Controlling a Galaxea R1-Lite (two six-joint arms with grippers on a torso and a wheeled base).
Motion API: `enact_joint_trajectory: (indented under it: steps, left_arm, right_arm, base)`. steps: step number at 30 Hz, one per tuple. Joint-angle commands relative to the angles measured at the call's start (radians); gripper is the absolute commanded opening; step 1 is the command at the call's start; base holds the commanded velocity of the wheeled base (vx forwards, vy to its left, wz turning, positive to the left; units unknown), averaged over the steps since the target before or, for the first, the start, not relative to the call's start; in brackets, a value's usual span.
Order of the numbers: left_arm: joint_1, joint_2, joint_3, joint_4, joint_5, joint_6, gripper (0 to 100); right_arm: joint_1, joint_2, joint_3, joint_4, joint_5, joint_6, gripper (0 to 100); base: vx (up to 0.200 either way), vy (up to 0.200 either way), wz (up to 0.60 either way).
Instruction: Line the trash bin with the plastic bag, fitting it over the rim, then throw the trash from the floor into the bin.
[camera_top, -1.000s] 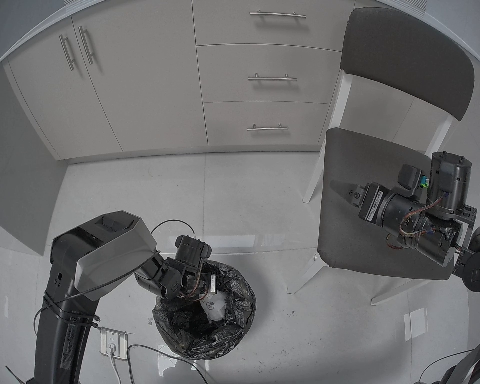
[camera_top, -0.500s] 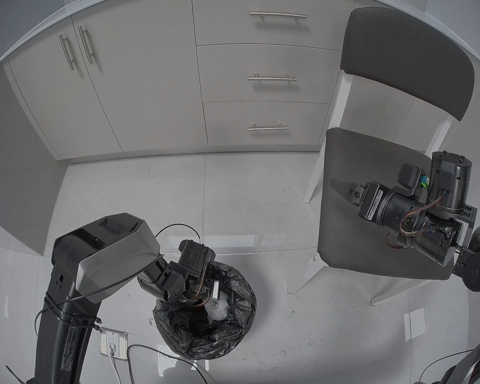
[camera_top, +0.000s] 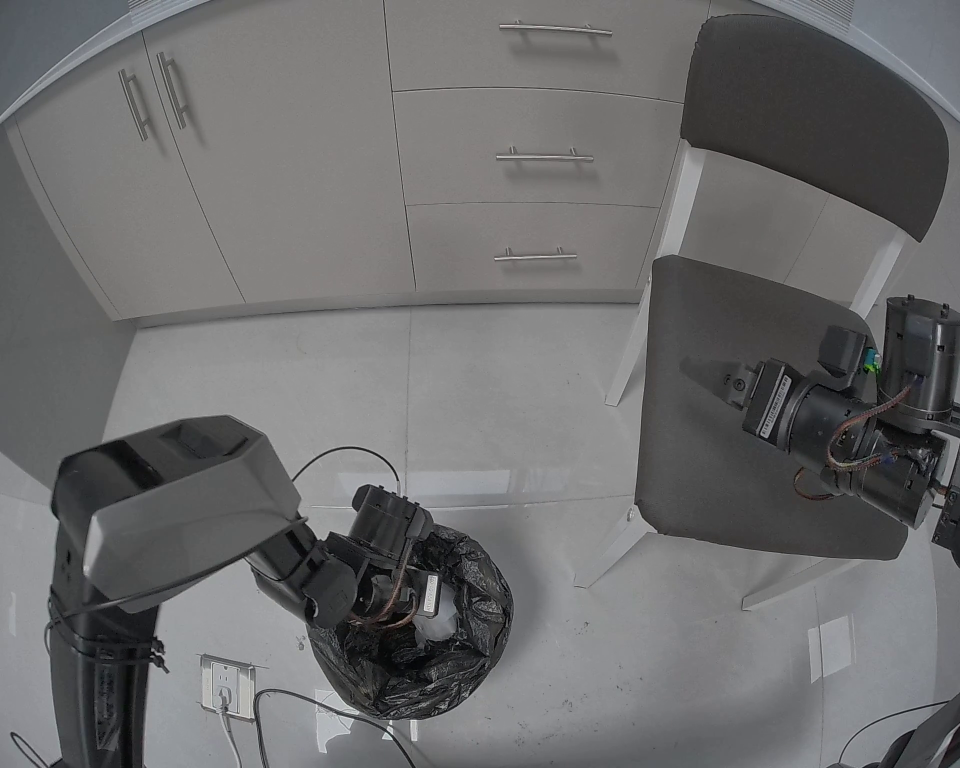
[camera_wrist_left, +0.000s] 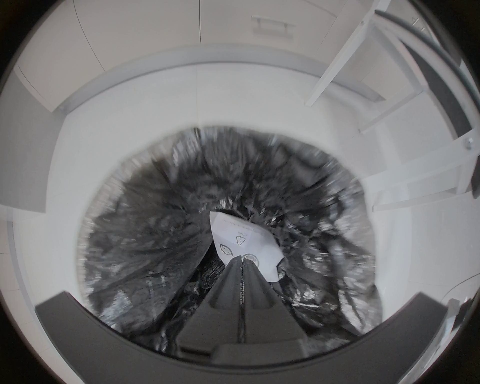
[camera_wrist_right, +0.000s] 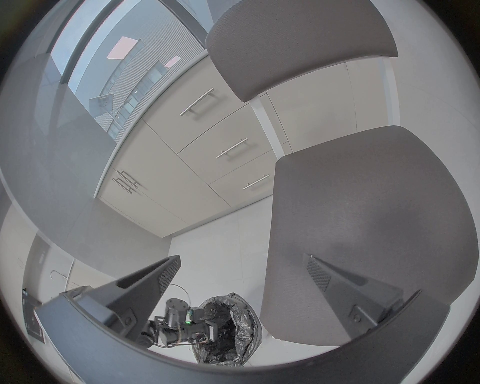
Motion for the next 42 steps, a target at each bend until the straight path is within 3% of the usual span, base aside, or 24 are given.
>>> enact_joint_trajectory:
  steps: [1,8,14,17,24,31,37,42]
  left_arm:
    - [-0.022,-0.282,0.168,-0.018,-0.001,0.001,0]
    - [-0.014,-0.58,0.283,-0.026,0.01,-0.004,0]
    - [-0.016,-0.822,0.369,-0.018,0.013,-0.002,0]
    - [-0.001,-0.979,0.409,-0.001,0.044,0.002,0]
    - [0.073,-1.212,0.542,0.081,0.192,0.077,0]
    - [0.098,-1.444,0.587,0.266,0.206,0.096,0]
    - [0.246,-1.566,0.594,0.417,0.206,0.05,0]
    - [0.363,-1.796,0.594,0.562,0.206,0.044,0]
  right_arm:
    - [-0.036,-0.084,0.0,0.06,0.03,0.03,100]
    - [-0.122,-0.118,0.048,0.057,0.018,0.016,100]
    - [-0.182,-0.307,0.126,0.071,0.018,-0.125,100]
    - [-0.235,-0.483,0.151,0.163,0.016,-0.237,100]
    - [-0.346,-0.796,0.115,0.467,0.016,-0.357,100]
    - [-0.423,-0.977,0.075,0.72,0.028,-0.385,100]
    - [-0.481,-1.058,0.082,0.858,0.028,-0.332,100]
    - [-0.522,-1.232,0.082,0.987,0.027,-0.342,100]
  base:
    - [0.0,0.0,0.0]
    - [0.0,0.0,0.0]
    - [0.0,0.0,0.0]
    - [0.0,0.0,0.0]
    - [0.0,0.0,0.0]
    - [0.0,0.0,0.0]
    - [0.0,0.0,0.0]
    - [0.0,0.0,0.0]
